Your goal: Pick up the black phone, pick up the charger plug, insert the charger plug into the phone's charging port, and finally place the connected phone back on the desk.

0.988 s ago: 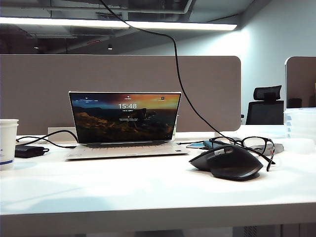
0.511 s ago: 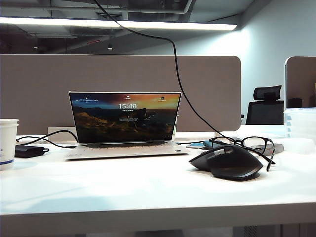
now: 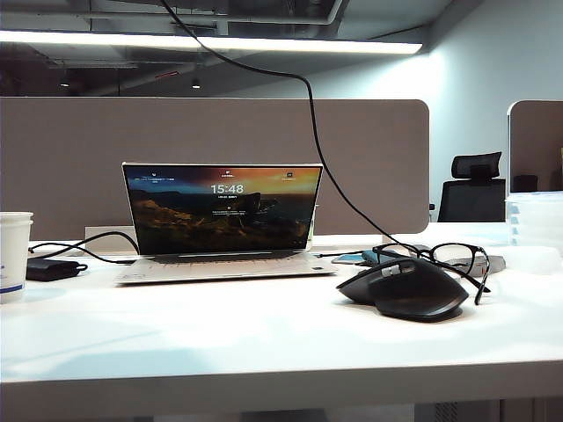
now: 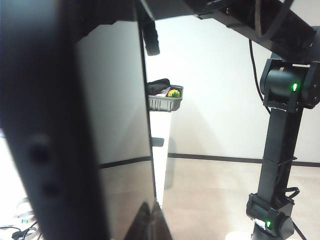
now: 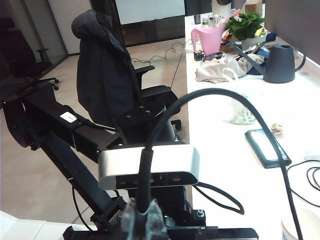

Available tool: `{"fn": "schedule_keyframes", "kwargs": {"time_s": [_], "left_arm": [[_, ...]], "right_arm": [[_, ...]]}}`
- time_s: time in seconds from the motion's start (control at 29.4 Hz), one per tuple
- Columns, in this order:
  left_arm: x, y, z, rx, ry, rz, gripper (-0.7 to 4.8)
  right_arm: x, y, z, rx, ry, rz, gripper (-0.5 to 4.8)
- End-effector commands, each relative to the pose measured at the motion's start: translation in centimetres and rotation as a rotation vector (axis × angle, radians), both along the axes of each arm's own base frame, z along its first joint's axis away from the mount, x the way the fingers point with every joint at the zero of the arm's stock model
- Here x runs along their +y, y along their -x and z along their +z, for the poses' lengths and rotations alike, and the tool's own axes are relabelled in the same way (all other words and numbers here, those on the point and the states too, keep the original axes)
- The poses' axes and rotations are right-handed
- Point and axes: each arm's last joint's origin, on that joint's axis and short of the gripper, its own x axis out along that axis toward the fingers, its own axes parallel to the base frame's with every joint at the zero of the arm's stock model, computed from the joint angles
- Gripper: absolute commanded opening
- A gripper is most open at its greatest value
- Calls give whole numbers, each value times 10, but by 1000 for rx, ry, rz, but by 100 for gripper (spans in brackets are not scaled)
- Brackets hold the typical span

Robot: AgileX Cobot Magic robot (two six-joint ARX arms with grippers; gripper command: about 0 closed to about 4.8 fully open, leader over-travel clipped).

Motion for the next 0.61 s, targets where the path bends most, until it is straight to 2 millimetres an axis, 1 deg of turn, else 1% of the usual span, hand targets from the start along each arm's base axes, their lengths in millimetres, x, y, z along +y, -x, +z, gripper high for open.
{"fn": "schedule_keyframes", "kwargs": {"time_s": [0.03, 0.27, 0.44, 0.61], "left_arm": [[1, 2, 8, -53, 27, 5, -6], [1, 2, 8, -50, 34, 30, -6], [2, 2, 11, -80, 59, 58, -6], [3, 2, 14, -103, 77, 72, -6]], "right_arm": [[-4, 0, 2, -4, -1, -2, -2], [-4, 0, 2, -9, 1, -3, -2], [-3, 1, 1, -49, -7, 4, -2], [-3, 1, 1, -54, -8, 7, -2]]}}
